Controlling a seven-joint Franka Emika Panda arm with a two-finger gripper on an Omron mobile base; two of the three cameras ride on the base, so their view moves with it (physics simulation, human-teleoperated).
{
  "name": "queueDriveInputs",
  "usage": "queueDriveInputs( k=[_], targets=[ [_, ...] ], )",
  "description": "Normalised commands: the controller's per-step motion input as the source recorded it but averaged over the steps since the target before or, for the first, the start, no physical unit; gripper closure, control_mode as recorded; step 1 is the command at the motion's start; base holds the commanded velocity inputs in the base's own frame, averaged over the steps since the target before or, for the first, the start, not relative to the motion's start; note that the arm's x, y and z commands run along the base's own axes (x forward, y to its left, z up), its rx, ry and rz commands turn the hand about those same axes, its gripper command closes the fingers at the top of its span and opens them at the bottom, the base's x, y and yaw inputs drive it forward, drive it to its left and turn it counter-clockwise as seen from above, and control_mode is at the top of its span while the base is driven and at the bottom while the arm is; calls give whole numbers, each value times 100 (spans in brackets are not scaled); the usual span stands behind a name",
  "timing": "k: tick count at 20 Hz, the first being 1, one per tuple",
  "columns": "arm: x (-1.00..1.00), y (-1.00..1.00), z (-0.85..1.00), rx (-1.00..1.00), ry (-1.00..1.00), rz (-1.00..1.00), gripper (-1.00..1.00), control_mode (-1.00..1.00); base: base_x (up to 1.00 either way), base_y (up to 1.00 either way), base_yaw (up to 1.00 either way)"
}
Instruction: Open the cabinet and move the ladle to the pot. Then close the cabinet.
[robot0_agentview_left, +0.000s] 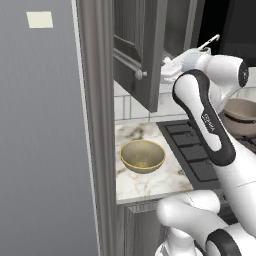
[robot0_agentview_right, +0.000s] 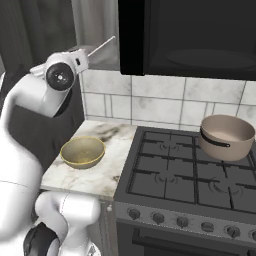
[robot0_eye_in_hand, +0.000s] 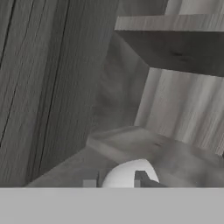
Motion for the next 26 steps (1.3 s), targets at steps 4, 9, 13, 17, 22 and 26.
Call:
queueDriveInputs(
  k=[4, 9, 13, 17, 22, 26],
  targets=[
    [-100, -50, 0, 0, 2, -12, 100, -100, 0, 0, 0],
    [-100, -40, 3, 0, 9, -13, 100, -100, 0, 0, 0],
    [-100, -39, 0, 0, 20, -14, 100, -100, 0, 0, 0],
    [-100, -34, 0, 0, 23, -14, 100, -100, 0, 0, 0],
    [-100, -33, 0, 0, 21, -14, 100, -100, 0, 0, 0],
    [-79, -27, 0, 0, 13, -13, 100, -100, 0, 0, 0]
  ],
)
